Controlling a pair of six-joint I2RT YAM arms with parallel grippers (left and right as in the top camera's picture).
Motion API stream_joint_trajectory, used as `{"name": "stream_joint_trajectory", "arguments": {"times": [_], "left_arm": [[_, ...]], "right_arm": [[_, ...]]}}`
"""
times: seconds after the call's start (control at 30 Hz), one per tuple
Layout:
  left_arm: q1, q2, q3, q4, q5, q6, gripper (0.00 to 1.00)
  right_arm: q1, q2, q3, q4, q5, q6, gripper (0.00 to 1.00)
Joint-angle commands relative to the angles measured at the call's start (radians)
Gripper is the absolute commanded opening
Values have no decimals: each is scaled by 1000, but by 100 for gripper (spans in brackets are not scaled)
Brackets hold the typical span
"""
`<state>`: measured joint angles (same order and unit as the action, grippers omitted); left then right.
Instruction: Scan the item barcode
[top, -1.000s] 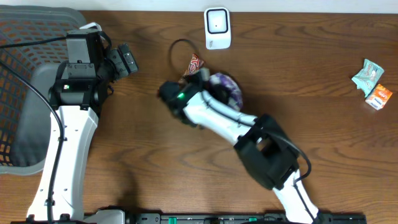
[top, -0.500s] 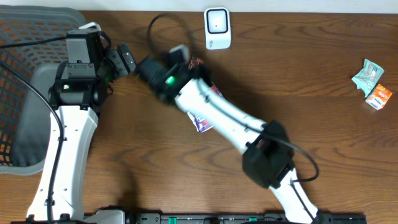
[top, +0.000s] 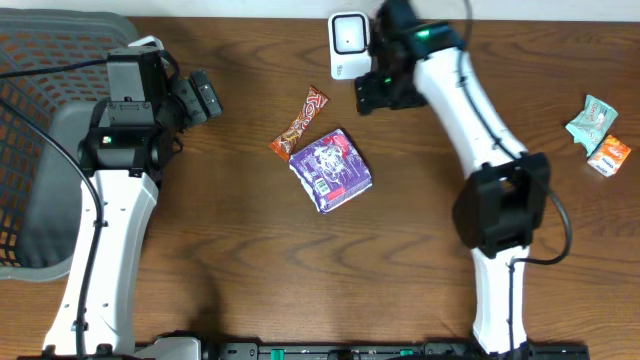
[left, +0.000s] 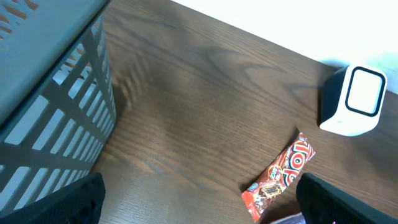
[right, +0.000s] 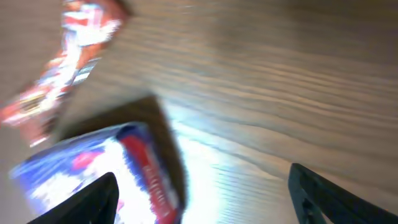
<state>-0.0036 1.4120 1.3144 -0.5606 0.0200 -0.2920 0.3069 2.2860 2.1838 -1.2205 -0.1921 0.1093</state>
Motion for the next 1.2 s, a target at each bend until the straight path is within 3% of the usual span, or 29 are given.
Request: {"name": "stream_joint_trajectory", "arguments": {"times": [0.0,0.2,0.4,0.63,0.77,0.8,1.0,1.17], "left_arm": [[0,5,12,0,-5,-2,98],[0,5,12,0,-5,-2,98],[0,5,12,0,-5,-2,97],[0,5,12,0,-5,-2,98],[0,5,12,0,-5,-2,98],[0,5,12,0,-5,-2,98],[0,5,12,0,-5,-2,98],[0,5,12,0,-5,-2,98]], "right_arm": [[-26,-2,-40,12,-378,-175,85],[-37,-2,-156,108,-436,-174,84],[-18,-2,-375,372,-600,-74,80],[4,-2,-540,544,-691,-19,51],[21,-2,-547,553,-689,-16,6],[22,-3,-547,560,-689,-4,1],[1,-25,-480,518,-566,79,1],[-6,-144,-417,404,-202,82,1]]}}
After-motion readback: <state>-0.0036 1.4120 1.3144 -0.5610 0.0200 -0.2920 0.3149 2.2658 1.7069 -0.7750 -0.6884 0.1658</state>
